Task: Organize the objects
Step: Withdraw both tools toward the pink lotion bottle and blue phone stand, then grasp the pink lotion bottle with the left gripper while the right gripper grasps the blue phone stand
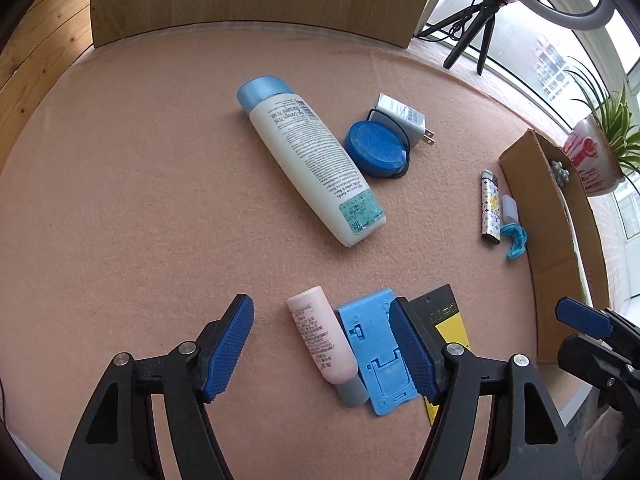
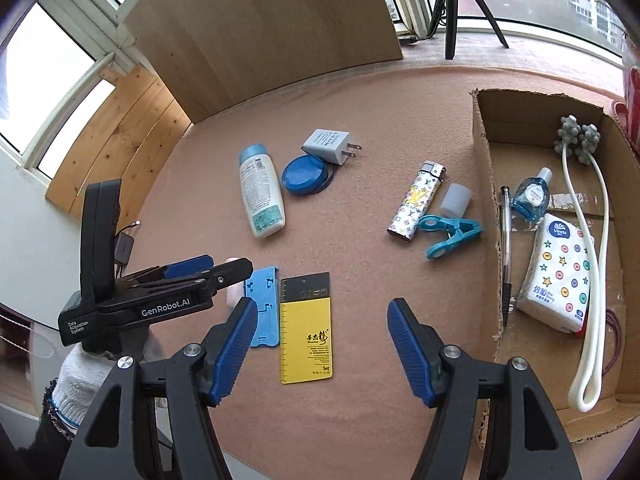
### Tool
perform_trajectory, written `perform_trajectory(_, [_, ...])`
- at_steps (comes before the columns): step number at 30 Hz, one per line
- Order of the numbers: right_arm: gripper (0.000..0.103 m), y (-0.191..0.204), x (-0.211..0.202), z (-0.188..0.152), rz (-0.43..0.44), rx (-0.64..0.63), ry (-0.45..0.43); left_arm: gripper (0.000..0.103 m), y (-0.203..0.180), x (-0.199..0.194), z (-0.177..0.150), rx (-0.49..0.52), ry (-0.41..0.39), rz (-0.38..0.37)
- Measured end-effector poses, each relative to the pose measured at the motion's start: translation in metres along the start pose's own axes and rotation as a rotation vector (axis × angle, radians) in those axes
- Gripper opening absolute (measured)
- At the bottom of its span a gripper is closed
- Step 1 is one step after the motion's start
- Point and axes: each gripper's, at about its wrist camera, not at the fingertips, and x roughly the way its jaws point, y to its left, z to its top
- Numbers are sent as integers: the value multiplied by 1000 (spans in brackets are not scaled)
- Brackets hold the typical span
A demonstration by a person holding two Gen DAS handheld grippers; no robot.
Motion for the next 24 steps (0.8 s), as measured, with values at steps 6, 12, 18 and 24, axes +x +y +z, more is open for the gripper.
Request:
perform_trajectory(6, [64, 5, 10, -4, 0, 11, 22, 60, -2, 6, -11, 40, 7, 20])
perform_trajectory(12, [64, 14, 19, -5, -14, 10, 38, 46, 5, 3, -15, 49, -3, 13])
perform_trajectory(18, [64, 30, 31, -7, -17, -26, 59, 23, 19, -1, -19, 60, -5, 34])
perform_trajectory(24, [60, 52, 46, -9, -14, -84, 94, 21, 41, -9, -27, 33, -7, 36])
